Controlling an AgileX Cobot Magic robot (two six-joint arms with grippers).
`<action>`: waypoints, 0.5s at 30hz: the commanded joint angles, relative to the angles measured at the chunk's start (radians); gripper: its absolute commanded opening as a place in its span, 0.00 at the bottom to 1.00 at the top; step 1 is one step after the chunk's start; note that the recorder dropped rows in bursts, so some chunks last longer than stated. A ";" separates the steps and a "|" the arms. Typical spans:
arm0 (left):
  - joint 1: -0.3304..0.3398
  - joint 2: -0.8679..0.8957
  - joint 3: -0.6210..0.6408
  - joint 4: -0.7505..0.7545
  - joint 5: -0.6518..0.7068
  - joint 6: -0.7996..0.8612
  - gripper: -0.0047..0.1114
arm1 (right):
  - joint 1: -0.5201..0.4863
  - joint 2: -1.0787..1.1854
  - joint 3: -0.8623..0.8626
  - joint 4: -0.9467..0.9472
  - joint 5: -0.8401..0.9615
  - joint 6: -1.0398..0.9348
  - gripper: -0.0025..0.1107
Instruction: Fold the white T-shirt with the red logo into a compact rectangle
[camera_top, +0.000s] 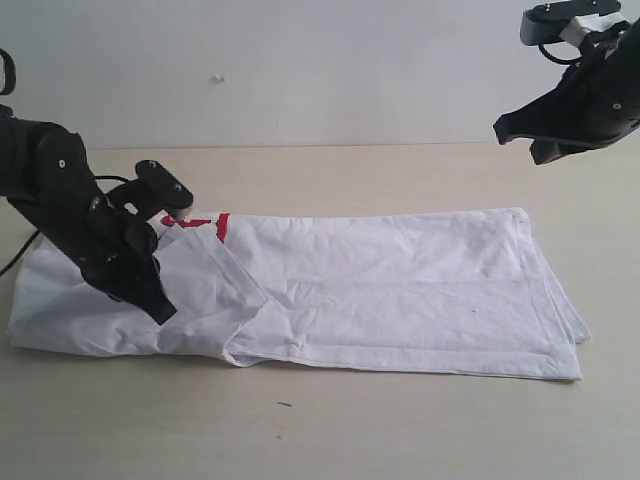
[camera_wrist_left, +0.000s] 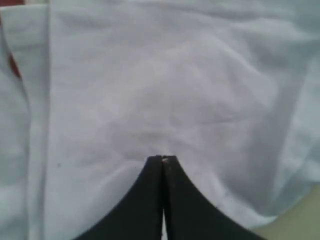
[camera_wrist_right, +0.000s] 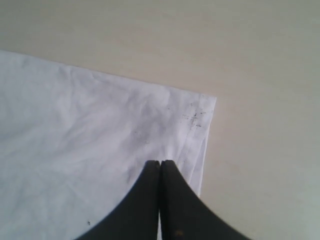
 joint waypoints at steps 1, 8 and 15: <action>-0.005 0.046 -0.002 -0.006 0.002 0.001 0.04 | 0.000 -0.004 0.005 0.010 -0.006 -0.009 0.02; -0.003 0.087 -0.002 0.026 0.005 0.001 0.04 | 0.000 0.050 0.005 0.010 0.016 -0.009 0.02; -0.003 0.029 -0.002 0.084 0.005 -0.007 0.04 | 0.000 0.126 0.005 0.039 0.045 -0.046 0.02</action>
